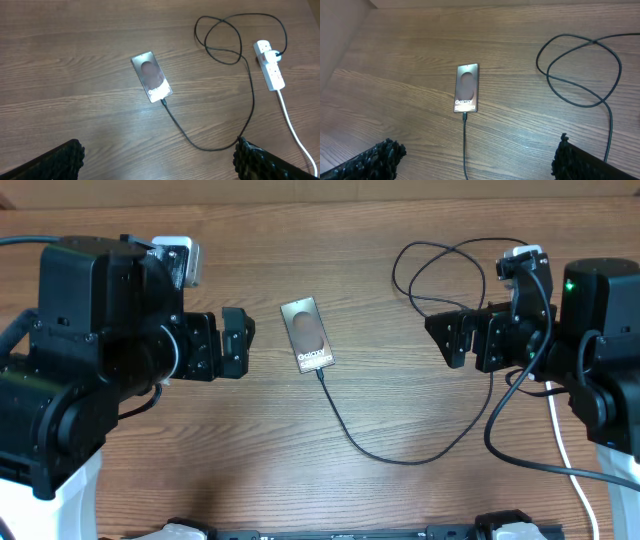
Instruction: Plug charger to phone and switch on socket
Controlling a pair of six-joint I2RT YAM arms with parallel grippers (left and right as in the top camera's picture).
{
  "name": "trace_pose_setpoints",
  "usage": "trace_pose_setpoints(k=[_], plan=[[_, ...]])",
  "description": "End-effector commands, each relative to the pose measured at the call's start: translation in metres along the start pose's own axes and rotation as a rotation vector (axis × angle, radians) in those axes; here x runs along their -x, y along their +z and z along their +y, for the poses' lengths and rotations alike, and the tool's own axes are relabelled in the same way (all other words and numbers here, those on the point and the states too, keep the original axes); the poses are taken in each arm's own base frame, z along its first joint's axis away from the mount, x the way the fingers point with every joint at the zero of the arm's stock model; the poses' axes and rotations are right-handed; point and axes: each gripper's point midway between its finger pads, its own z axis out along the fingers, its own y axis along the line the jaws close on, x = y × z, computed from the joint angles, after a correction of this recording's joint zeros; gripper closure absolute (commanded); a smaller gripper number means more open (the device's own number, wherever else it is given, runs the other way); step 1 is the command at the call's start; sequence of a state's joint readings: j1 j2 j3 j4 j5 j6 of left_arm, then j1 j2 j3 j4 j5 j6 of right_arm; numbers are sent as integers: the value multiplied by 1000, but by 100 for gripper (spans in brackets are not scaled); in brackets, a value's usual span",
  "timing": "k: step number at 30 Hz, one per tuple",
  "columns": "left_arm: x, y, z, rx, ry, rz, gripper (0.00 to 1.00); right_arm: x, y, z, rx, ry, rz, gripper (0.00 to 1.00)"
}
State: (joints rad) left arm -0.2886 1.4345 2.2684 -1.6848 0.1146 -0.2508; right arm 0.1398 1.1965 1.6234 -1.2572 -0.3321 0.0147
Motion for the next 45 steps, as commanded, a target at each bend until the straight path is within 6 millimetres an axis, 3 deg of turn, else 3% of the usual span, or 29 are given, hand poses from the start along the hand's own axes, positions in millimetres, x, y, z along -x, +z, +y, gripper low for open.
trace_pose_setpoints(k=[1, 8, 12, 16, 19, 25, 30, 38, 45], plan=[[1, 0, 1, 12, 24, -4, 0, 4, -2, 1, -6, -15, -12, 0], [0, -3, -7, -33, 80, -7, 0, -8, -2, 0, -9, 0, 35, 0], [2, -27, -28, -94, 235, -112, 1, -16, -4, 11, 57, -141, 43, 0], [-7, -48, -34, -102, 271, -217, 0, -16, -9, 18, 91, -208, -79, 0], [-20, -49, -27, -94, 264, -268, 0, -23, -10, 17, 91, -236, -159, 0], [-67, -1, -8, -122, 215, -346, 0, -60, 7, 5, 76, -226, -223, 0], [-81, 28, -7, -169, 190, -400, 0, -68, 18, 0, 78, -199, -201, 0], [-83, 34, -6, -161, 192, -380, 1, -69, 19, 0, 77, -198, -195, 0], [-126, 50, 12, -101, 192, -184, 0, -69, 19, 0, 78, -198, -194, 0]])
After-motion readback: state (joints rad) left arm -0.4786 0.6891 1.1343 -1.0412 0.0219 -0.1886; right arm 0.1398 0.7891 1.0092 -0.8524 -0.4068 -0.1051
